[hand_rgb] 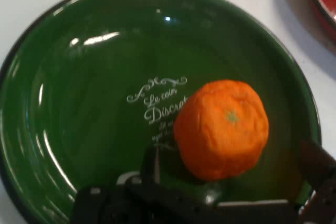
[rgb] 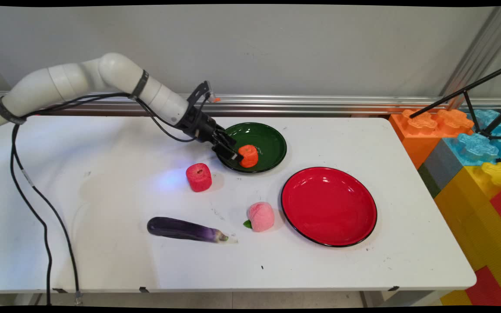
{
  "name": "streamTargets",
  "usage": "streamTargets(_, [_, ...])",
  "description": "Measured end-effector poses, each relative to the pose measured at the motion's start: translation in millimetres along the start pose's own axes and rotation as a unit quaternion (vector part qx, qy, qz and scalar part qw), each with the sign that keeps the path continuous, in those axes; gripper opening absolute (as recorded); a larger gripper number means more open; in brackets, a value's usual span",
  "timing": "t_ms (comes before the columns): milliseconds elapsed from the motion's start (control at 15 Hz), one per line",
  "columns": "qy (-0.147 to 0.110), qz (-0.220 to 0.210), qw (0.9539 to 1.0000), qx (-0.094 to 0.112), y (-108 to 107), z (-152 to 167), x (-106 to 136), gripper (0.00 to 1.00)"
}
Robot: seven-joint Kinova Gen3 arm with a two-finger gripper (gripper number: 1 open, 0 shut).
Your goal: Pick up the mandarin from the green plate
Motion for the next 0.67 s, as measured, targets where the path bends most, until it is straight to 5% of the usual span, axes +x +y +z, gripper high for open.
streamTargets(467, [0.005, -0.017, 0.9998, -0.001, -1.3, 27.3, -1.4, 1.00])
streamTargets(533, [0.006, -0.018, 0.9998, -0.001, -1.4, 29.0, -1.0, 0.00])
streamTargets(667, [0.008, -0.017, 0.9998, -0.001, -1.2, 31.2, -0.7, 0.00])
